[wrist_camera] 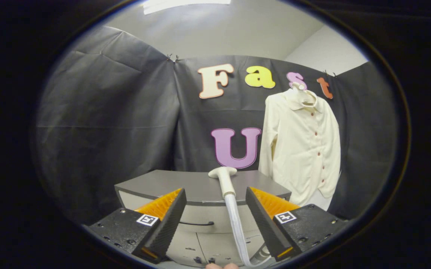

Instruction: Iron the clothes twice with a garment steamer, once on the left side and once on the right side.

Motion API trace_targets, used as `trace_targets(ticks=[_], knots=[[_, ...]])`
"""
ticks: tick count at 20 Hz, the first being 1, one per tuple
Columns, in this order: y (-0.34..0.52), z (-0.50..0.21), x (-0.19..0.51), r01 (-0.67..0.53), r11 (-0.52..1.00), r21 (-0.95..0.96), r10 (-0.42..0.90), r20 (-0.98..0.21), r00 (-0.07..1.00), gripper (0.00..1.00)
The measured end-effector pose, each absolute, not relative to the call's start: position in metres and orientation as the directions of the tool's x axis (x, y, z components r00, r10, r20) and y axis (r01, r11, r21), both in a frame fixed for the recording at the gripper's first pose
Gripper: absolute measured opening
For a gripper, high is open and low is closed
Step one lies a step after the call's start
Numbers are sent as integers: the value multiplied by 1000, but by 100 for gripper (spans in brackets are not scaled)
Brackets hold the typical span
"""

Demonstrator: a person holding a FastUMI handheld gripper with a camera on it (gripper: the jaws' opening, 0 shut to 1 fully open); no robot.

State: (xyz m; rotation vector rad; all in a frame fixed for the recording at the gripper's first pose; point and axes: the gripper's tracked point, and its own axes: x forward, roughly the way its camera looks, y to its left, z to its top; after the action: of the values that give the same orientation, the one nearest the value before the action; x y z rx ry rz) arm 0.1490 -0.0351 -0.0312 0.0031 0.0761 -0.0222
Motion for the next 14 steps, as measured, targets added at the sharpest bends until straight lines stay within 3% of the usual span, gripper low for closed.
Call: trace_targets(ticks=[14], knots=[[-51,-65,256,25,1000,-14,-27,-183,983,97]])
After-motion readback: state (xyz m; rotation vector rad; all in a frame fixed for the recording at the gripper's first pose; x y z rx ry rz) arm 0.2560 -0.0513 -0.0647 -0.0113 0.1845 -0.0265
